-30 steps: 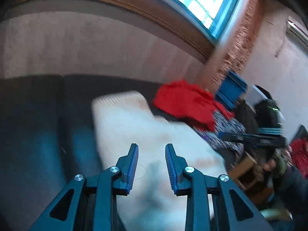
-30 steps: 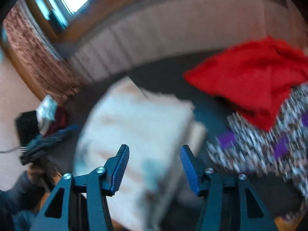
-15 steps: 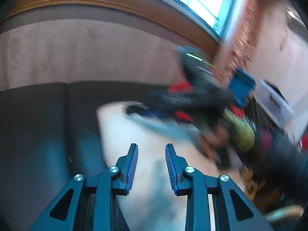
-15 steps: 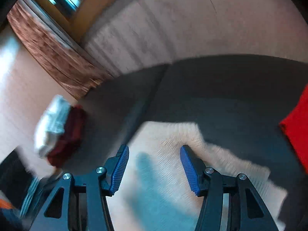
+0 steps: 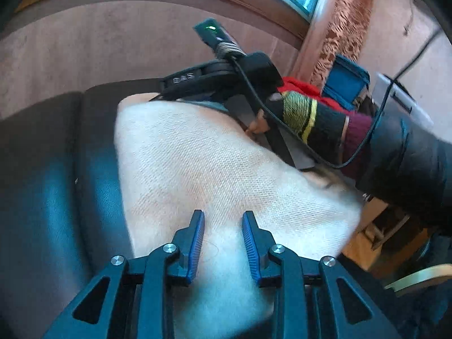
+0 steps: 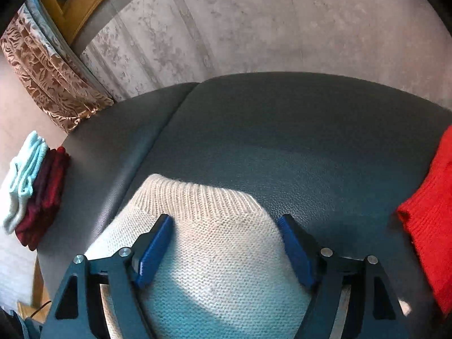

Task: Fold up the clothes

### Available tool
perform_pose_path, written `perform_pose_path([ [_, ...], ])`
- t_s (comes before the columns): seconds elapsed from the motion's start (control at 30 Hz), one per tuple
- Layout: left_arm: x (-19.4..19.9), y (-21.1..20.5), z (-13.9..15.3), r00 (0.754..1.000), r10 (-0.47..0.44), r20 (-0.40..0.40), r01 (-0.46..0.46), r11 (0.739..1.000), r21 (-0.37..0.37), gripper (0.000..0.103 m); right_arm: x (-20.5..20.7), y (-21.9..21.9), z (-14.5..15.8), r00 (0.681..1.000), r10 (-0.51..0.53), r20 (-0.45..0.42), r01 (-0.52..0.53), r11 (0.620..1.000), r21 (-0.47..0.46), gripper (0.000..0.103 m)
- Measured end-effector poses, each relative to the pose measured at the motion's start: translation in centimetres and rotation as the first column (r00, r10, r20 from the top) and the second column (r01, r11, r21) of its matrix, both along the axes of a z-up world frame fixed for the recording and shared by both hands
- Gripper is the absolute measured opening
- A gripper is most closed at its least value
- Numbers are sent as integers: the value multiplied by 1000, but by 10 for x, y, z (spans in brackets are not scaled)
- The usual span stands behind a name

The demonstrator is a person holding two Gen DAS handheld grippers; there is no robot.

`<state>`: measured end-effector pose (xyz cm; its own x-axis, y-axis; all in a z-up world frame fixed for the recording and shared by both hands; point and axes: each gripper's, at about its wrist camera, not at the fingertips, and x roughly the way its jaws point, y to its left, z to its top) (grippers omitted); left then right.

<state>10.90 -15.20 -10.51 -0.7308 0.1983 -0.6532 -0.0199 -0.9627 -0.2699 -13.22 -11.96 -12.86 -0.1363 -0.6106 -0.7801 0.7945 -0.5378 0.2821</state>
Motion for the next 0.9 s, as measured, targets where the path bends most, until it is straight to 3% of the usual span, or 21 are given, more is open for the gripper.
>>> perform_pose_path([
  [0.13, 19, -12, 15, 998, 63, -31, -63, 998, -18, 29, 13, 16, 30, 997, -12, -78, 5, 995, -95, 77],
  [0.27, 22, -12, 27, 995, 72, -70, -75, 997, -36, 29, 50, 35, 70, 986, 126, -108, -142, 978, -152, 76],
  [0.33, 10, -12, 30, 994, 79, -75, -83, 996, -43, 29, 73, 46, 76, 973, 190, -128, -204, 973, -104, 76],
  [0.47, -14, -12, 36, 992, 94, -85, -99, 993, -57, 30, 91, 75, 54, 977, 190, -101, -193, 981, -23, 76],
  [0.57, -40, -11, 12, 996, 83, 39, -81, 996, -49, 30, 98, 97, 29, 984, 160, -73, -159, 987, 25, 77],
  [0.67, -33, -12, -1, 994, 103, 37, -104, 994, 26, 29, 110, 118, 9, 978, 150, -148, -158, 987, -41, 77],
  [0.9, -24, -9, 1, 993, 117, 26, -118, 991, 63, 29, 125, 125, 5, 976, 154, -150, -166, 984, -69, 78],
])
